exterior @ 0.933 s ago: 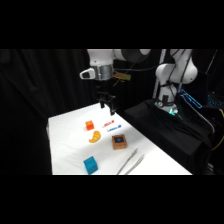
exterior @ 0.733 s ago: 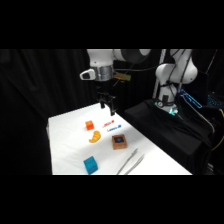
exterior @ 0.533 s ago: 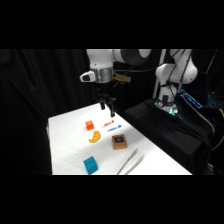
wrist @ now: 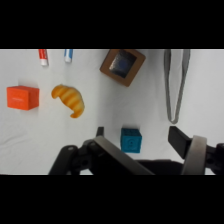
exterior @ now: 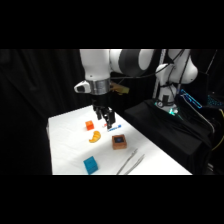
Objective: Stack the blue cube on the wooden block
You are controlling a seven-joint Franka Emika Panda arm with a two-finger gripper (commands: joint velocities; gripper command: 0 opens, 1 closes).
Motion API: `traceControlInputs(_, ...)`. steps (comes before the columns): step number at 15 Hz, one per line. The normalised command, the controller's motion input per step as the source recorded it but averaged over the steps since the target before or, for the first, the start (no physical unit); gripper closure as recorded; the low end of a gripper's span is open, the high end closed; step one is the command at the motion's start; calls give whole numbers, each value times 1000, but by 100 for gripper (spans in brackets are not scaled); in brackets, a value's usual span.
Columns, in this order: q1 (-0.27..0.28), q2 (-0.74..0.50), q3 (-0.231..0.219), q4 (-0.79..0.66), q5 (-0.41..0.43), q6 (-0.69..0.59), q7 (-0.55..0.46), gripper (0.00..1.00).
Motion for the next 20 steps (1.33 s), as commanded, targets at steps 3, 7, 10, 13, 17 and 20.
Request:
traceControlInputs(3, 69, 380, 3, 457, -30, 84, 178, 0)
traceControlInputs(7, 75, 366, -27, 432, -54, 132, 184, 0)
traceControlInputs(10, 79, 334, -45, 373, -37, 135, 148, 0)
traceControlInputs(13, 90, 283, -44, 302, -8, 128, 129, 0)
traceControlInputs(17, 115, 260, -69, 222, -37, 186, 131, 0)
traceControlInputs(20, 125, 222, -109, 191, -79, 226, 138, 0)
